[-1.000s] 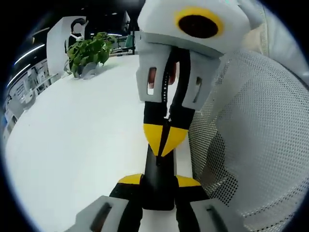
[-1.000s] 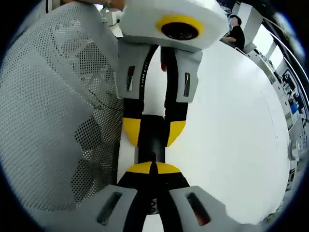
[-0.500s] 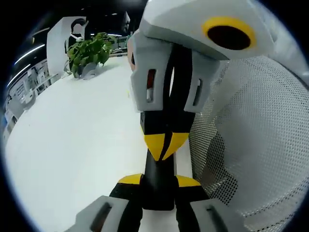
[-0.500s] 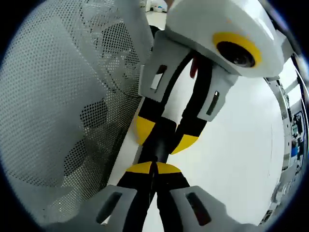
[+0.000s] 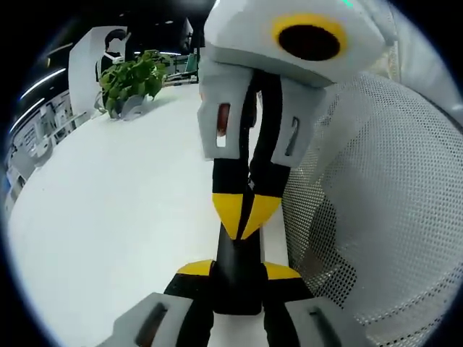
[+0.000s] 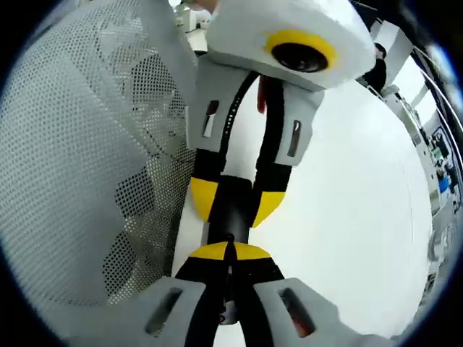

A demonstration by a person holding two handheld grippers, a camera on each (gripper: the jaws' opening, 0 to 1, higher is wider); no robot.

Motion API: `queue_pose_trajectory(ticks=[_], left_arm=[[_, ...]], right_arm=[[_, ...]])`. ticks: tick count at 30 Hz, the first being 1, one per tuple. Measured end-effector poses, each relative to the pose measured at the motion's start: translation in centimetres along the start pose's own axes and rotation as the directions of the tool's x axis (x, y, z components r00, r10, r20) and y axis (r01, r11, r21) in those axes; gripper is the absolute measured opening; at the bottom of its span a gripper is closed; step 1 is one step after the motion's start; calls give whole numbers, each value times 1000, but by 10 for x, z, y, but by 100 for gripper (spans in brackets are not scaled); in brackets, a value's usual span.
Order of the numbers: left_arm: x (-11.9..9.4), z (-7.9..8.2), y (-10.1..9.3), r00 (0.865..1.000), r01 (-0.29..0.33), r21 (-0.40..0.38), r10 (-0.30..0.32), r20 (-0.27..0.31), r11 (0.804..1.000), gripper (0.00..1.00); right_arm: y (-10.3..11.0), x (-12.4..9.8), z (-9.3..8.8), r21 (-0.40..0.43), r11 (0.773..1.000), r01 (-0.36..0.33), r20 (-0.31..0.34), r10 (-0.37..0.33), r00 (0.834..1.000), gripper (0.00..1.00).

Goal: Press the specified remote control buttons in sequence, fully releasing each button before pressing the next.

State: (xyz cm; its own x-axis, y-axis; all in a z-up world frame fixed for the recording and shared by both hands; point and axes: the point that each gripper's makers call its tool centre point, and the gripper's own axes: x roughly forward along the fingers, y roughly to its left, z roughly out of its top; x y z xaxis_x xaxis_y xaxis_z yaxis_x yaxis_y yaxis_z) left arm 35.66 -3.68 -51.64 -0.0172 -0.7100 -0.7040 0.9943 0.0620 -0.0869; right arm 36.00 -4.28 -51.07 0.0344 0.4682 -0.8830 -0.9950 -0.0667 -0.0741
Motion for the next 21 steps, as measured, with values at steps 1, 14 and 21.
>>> queue_pose_trajectory(ticks=[1,14,21], left_arm=[[0,0,0,1000,0,-1,0,0,1000,24],[0,1,0,1000,1,-5,-1,3,1000,24],[0,1,0,1000,2,-8,-2,4,1000,24]], right_arm=[[0,0,0,24,1000,1,9,-1,1000,0],[0,2,3,13,998,-54,18,54,998,0],[3,3,5,-245,964,-107,-70,92,993,0]])
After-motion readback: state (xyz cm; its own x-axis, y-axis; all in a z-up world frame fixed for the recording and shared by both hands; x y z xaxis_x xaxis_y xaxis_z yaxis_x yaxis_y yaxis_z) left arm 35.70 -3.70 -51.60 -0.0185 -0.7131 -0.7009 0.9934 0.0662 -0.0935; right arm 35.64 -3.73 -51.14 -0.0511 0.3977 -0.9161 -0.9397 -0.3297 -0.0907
